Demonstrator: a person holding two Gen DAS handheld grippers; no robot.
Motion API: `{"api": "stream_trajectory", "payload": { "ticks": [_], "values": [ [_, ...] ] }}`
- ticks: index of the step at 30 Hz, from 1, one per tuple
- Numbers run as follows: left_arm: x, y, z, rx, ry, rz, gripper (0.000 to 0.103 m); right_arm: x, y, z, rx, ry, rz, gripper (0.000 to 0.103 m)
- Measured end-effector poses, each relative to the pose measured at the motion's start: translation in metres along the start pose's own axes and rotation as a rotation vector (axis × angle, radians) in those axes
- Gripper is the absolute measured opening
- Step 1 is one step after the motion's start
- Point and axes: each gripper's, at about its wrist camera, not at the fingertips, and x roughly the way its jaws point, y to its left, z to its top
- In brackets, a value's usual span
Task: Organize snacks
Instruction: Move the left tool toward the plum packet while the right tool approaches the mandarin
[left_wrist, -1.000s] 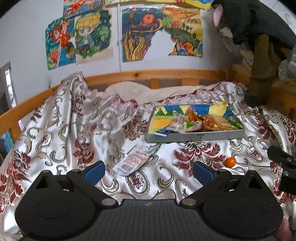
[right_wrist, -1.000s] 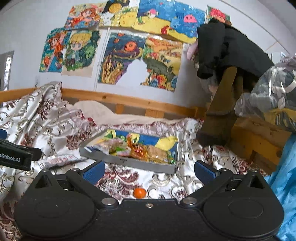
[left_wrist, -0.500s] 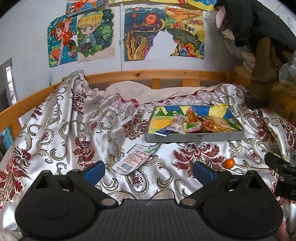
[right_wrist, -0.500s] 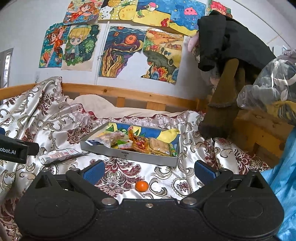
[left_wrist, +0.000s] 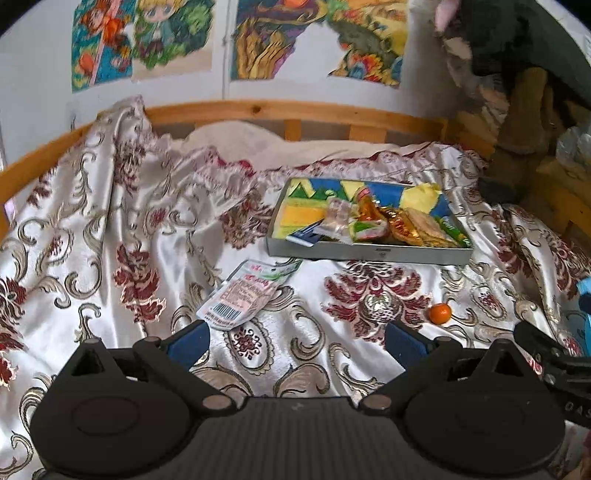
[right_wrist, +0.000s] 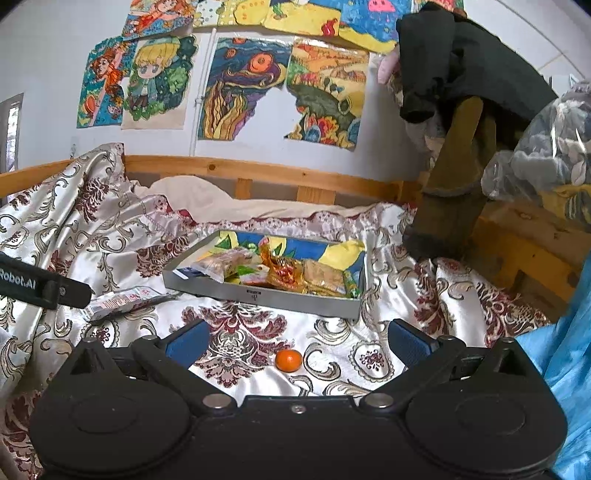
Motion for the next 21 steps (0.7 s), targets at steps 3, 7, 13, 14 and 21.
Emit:
{"api": "stream_trajectory", "payload": {
  "ticks": [3,7,13,14,21],
  "values": [
    [0.013,0.011,0.004,-0.043,0.032,0.010,0.103,0.011,-0.002,0.003,0.009,0.039,0.012,0.102],
    [0.032,0.031,0.006,-0.142,0.112,-0.014,0.103,0.031,-0.002,0.008,-0.013,0.115,0.077,0.102],
    [0.065,0.052,0.008,-0.241,0.218,-0.058,0.103,0.062,0.012,0.007,-0.128,0.165,0.187,0.102],
    [0.070,0.052,0.010,-0.234,0.222,-0.056,0.103,0.069,0.012,0.006,-0.124,0.172,0.204,0.102],
    [0.103,0.050,0.030,-0.161,0.191,-0.071,0.103,0.128,0.005,0.005,0.020,0.272,0.179,0.102]
  ]
}}
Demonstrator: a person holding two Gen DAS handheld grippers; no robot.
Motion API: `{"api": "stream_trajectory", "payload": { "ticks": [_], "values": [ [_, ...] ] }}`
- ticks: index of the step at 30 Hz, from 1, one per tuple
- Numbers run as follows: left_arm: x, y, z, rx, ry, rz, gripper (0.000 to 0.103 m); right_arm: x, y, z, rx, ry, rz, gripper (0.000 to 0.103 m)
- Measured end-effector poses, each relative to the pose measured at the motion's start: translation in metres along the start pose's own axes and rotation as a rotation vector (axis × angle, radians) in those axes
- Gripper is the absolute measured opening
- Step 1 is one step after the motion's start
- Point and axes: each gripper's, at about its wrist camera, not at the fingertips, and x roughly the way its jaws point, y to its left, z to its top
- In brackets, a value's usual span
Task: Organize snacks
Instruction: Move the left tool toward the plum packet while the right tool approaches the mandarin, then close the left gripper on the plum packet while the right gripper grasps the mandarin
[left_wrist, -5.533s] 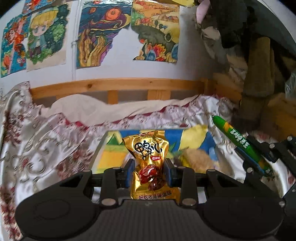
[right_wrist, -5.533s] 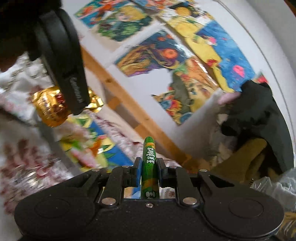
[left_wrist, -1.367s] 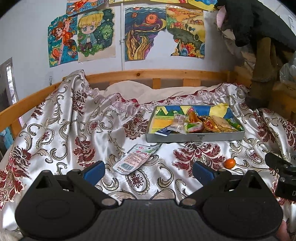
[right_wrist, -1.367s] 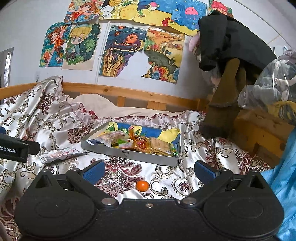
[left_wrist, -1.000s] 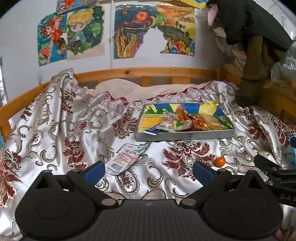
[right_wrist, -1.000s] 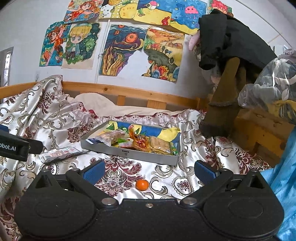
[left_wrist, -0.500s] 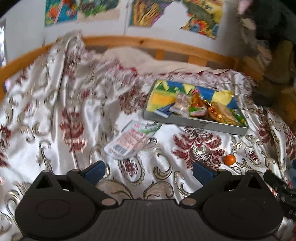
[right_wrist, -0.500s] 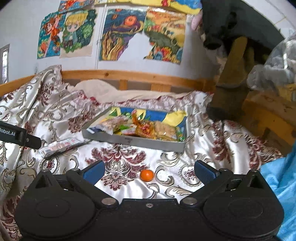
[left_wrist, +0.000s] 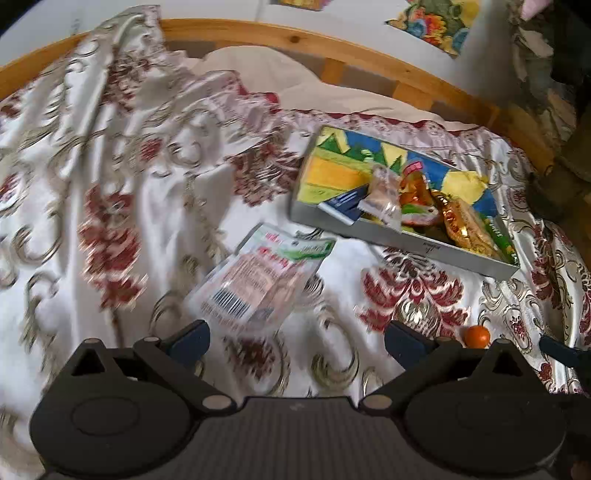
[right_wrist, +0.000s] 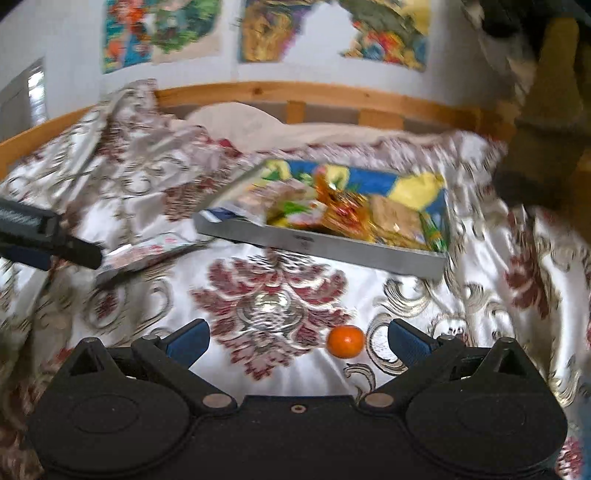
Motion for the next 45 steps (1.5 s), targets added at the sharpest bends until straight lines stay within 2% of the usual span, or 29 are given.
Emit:
{"api": "stream_trajectory", "payload": {
  "ticks": [2,4,10,15,19,22,23,26,29,38,39,41,45],
  "values": [
    [0.008,0.003,0.007,-0.009,-0.012,-0.032,0.103,0.016,-0.007,0.005,0.043,0.027,0.000,0.102],
    [0.016,0.007,0.012,-0.029,-0.013,-0.033,0.103,0.030,-0.014,0.008,0.076,0.043,-0.012,0.102],
    [0.038,0.020,0.022,-0.005,0.007,0.039,0.103,0.063,-0.032,0.001,0.182,0.117,-0.007,0.098],
    [0.056,0.034,0.024,-0.061,0.055,0.039,0.103,0.078,-0.031,-0.005,0.195,0.146,0.001,0.085],
    [0.067,0.036,0.026,-0.001,0.085,0.055,0.103,0.083,-0.026,-0.007,0.196,0.128,0.001,0.075],
    [0.072,0.039,0.028,0.012,0.095,0.034,0.102,0.085,-0.020,-0.007,0.182,0.133,0.022,0.062],
    [0.075,0.039,0.029,0.016,0.106,0.025,0.102,0.085,-0.019,-0.007,0.178,0.138,0.035,0.052],
    [0.084,0.039,0.031,0.039,0.131,0.010,0.103,0.086,-0.011,-0.008,0.144,0.132,0.066,0.048],
    [0.090,0.034,0.033,0.100,0.138,0.009,0.103,0.086,-0.005,-0.009,0.117,0.122,0.096,0.039],
    [0.107,0.022,0.033,0.220,0.134,0.064,0.102,0.090,0.010,-0.008,0.054,0.096,0.124,0.033],
    [0.108,0.019,0.032,0.225,0.130,0.061,0.100,0.090,0.011,-0.008,0.042,0.094,0.128,0.033],
    [0.110,0.017,0.030,0.205,0.146,0.032,0.087,0.090,0.014,-0.008,0.028,0.090,0.138,0.033],
    [0.106,0.014,0.027,0.185,0.153,-0.005,0.080,0.090,0.016,-0.007,0.020,0.085,0.154,0.033]
  ]
}}
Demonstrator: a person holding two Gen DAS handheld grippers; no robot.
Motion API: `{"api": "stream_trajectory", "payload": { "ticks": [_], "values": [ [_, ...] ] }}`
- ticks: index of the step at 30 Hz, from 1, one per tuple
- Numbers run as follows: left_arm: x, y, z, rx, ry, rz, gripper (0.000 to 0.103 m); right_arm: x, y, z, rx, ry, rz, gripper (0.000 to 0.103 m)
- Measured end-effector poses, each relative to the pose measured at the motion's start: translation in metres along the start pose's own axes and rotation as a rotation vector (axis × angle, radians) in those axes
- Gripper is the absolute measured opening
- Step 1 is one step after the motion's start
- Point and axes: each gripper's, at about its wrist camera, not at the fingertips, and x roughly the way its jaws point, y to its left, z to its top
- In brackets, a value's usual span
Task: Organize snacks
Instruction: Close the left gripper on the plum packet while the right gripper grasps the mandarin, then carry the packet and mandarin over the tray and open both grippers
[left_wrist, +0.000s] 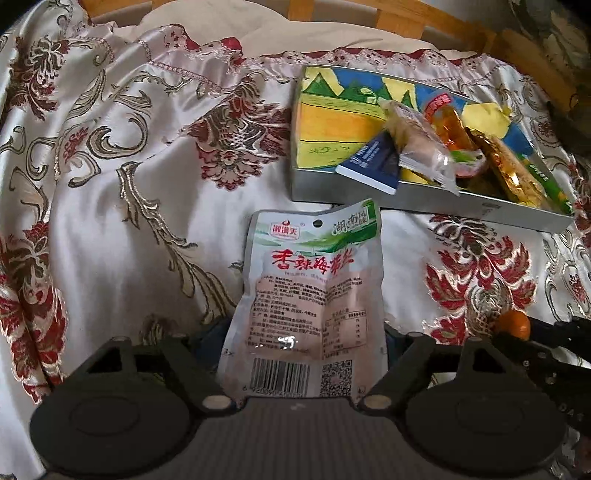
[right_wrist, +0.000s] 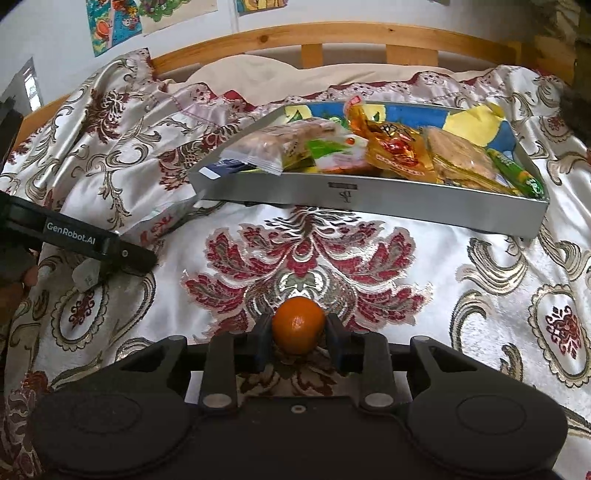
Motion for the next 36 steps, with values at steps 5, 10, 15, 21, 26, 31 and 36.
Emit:
{"api": "stream_trajectory", "payload": {
  "ticks": [5,10,15,21,26,31,36],
  "values": [
    [-0.005,0.001,-0.002,-0.040,-0.003,-0.021,0.073,0.000,0.004,0.000,-0.029,-0.002,0.013,0.033],
    [-0.012,-0.002,-0.007,-0.074,-0.002,-0.036,0.063,0.001,0.006,-0.001,-0.038,-0.003,0.019,0.033],
    [-0.020,-0.006,-0.015,-0.147,0.039,-0.125,0.062,-0.001,0.010,-0.001,-0.052,-0.005,0.040,0.033],
    [-0.019,-0.030,-0.024,-0.076,0.065,-0.161,0.059,-0.002,0.018,-0.002,-0.096,-0.010,0.048,0.033],
    [-0.017,-0.039,-0.027,-0.068,0.086,-0.173,0.058,-0.001,0.023,-0.002,-0.115,0.011,0.043,0.033],
    [-0.017,-0.045,-0.031,-0.043,0.079,-0.140,0.057,-0.001,0.025,-0.004,-0.135,0.007,0.034,0.033],
    [-0.020,-0.046,-0.032,-0.062,0.102,-0.118,0.057,-0.001,0.025,-0.005,-0.151,0.017,0.027,0.033]
  ]
}}
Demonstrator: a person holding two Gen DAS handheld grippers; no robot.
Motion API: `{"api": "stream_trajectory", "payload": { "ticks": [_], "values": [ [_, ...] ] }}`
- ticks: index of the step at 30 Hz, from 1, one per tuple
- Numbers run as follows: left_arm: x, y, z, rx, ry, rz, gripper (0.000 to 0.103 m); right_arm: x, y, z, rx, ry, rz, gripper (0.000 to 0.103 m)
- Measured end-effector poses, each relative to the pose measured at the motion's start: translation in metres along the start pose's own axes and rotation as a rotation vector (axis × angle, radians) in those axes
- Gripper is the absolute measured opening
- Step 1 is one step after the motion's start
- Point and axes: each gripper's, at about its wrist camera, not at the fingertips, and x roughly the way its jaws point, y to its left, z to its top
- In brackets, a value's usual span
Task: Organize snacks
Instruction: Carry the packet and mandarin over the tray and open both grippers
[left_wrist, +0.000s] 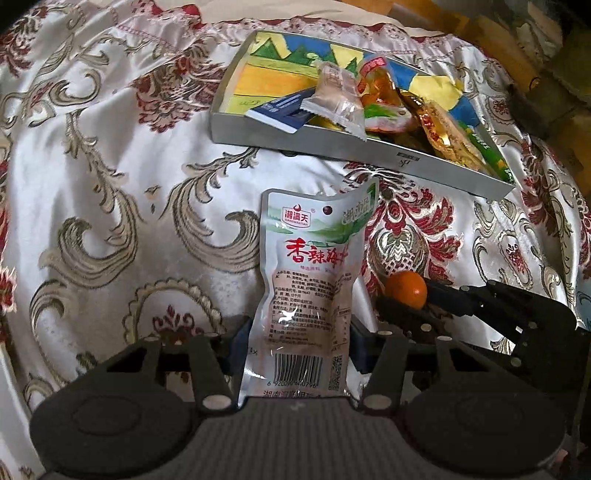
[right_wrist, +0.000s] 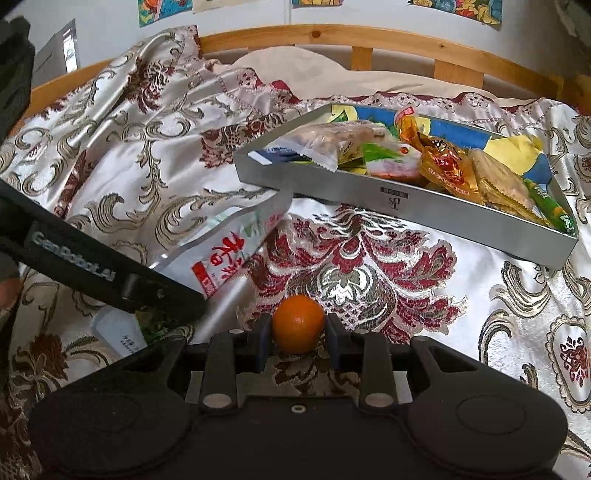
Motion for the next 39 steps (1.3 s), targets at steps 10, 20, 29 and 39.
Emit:
{"api": "stream_trajectory", "payload": {
  "ticks": [10,20,29,39],
  "values": [
    [-0.005,-0.003,-0.001,0.017,-0.035,0.045,0.055,-0.003,0.002,-0.001,-0.021,-0.024,0.007,0.032],
    [-0.016,-0.001,-0.003,-0.002,-0.049,0.043,0.055,-0.008,0.007,0.002,-0.055,-0.056,0.004,0.032],
    [-0.043,0.006,-0.006,-0.102,-0.107,0.026,0.055,-0.024,0.000,0.013,-0.114,-0.173,-0.054,0.032],
    [-0.054,-0.001,0.012,-0.106,-0.436,0.048,0.056,-0.024,-0.015,0.031,-0.166,-0.267,-0.134,0.032]
  ]
}}
